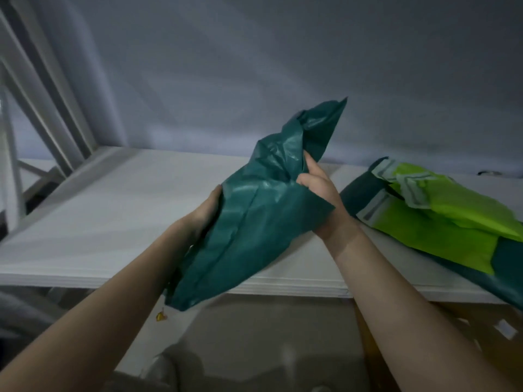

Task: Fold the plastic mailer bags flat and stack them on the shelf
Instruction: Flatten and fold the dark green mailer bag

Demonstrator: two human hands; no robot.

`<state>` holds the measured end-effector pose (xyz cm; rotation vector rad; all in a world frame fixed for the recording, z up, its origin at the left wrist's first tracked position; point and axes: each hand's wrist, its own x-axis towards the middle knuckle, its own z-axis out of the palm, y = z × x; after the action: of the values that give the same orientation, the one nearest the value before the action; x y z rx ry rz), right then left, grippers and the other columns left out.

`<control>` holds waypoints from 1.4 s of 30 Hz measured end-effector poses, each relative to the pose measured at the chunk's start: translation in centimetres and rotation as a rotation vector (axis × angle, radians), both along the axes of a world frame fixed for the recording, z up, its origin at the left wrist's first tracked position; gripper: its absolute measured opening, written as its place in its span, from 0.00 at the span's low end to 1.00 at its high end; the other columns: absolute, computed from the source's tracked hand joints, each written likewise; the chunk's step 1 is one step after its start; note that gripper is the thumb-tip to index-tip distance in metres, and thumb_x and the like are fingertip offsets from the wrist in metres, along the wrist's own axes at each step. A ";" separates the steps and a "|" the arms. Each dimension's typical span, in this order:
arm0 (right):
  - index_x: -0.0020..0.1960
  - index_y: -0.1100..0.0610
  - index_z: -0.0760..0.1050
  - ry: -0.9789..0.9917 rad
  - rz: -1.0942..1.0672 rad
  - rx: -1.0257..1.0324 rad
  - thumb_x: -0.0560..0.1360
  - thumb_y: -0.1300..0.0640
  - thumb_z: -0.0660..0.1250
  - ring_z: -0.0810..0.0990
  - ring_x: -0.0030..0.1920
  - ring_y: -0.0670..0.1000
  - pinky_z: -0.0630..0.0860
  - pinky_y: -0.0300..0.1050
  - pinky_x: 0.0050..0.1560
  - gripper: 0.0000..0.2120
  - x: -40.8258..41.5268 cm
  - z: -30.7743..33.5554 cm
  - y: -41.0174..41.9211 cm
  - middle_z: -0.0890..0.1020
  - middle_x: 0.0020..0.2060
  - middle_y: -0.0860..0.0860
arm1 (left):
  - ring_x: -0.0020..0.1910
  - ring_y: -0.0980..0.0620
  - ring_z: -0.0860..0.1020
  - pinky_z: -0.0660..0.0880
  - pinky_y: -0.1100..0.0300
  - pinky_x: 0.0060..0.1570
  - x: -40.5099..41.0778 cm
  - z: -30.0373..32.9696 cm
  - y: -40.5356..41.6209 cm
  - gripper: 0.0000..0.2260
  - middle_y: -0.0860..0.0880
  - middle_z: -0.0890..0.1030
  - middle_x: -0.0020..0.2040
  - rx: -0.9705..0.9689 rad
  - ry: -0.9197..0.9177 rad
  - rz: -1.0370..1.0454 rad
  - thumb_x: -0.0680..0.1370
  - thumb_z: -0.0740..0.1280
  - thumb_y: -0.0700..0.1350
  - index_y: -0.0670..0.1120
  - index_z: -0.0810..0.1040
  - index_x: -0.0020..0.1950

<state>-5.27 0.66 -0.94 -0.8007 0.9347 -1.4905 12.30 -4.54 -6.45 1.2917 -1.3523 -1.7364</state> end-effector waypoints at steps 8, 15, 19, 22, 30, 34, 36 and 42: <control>0.63 0.52 0.73 0.356 -0.156 0.126 0.68 0.75 0.52 0.80 0.48 0.53 0.77 0.40 0.42 0.30 -2.7 -1.0 -1.6 0.81 0.49 0.52 | 0.47 0.51 0.81 0.78 0.61 0.42 1.0 -1.4 -4.6 0.18 0.47 0.81 0.54 0.021 0.146 0.210 0.76 0.67 0.46 0.45 0.72 0.65; 0.61 0.55 0.74 0.691 -0.131 0.438 0.70 0.72 0.61 0.79 0.47 0.52 0.76 0.39 0.37 0.22 -4.5 -5.8 0.8 0.80 0.51 0.53 | 0.57 0.48 0.74 0.73 0.59 0.52 3.6 -2.3 -5.4 0.35 0.49 0.70 0.63 -0.169 -0.110 0.131 0.72 0.70 0.37 0.56 0.59 0.73; 0.72 0.51 0.55 0.654 -0.072 0.595 0.69 0.69 0.68 0.75 0.54 0.53 0.75 0.46 0.46 0.38 -4.4 -7.8 1.7 0.72 0.62 0.56 | 0.63 0.45 0.72 0.70 0.51 0.64 4.5 -2.7 -5.5 0.43 0.44 0.70 0.65 -0.317 -0.440 -0.030 0.58 0.73 0.49 0.52 0.63 0.72; 0.75 0.50 0.49 0.748 -0.234 0.490 0.69 0.63 0.72 0.68 0.64 0.54 0.70 0.47 0.59 0.45 -3.9 -7.2 2.0 0.64 0.68 0.54 | 0.65 0.42 0.70 0.68 0.50 0.66 4.1 -2.5 -5.0 0.37 0.43 0.71 0.67 -0.530 -0.596 -0.083 0.64 0.67 0.38 0.48 0.62 0.72; 0.73 0.55 0.59 1.395 -0.265 -0.124 0.71 0.58 0.70 0.61 0.68 0.53 0.59 0.39 0.64 0.34 -0.5 -2.4 0.1 0.64 0.67 0.54 | 0.53 0.41 0.77 0.63 0.55 0.57 1.1 1.8 -3.4 0.25 0.47 0.81 0.56 -1.113 -0.765 0.035 0.67 0.57 0.30 0.45 0.68 0.63; 0.75 0.56 0.56 1.686 -0.142 -0.286 0.70 0.53 0.70 0.54 0.74 0.55 0.55 0.51 0.73 0.38 1.4 -0.3 -1.7 0.59 0.74 0.54 | 0.55 0.42 0.74 0.63 0.53 0.56 -0.1 3.0 -3.1 0.19 0.47 0.81 0.51 -1.352 -0.798 0.051 0.70 0.57 0.33 0.47 0.78 0.55; 0.76 0.56 0.53 1.829 -0.077 -0.274 0.70 0.51 0.70 0.48 0.76 0.52 0.50 0.56 0.75 0.40 1.9 0.3 -2.3 0.54 0.76 0.52 | 0.52 0.41 0.74 0.64 0.51 0.51 -0.3 3.4 -2.9 0.16 0.47 0.79 0.51 -1.483 -0.813 0.088 0.72 0.57 0.38 0.49 0.82 0.50; 0.74 0.54 0.56 1.985 -0.054 -0.263 0.71 0.49 0.69 0.63 0.71 0.54 0.52 0.60 0.72 0.37 2.3 2.2 -2.8 0.70 0.68 0.53 | 0.45 0.48 0.68 0.59 0.55 0.42 -0.8 5.8 -1.9 0.13 0.48 0.76 0.44 -1.597 -0.731 0.259 0.72 0.62 0.38 0.54 0.83 0.44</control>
<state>-2.93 -2.13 1.30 -2.5377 2.0717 -0.3793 11.54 -6.44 -0.63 0.9180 -2.0237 0.3243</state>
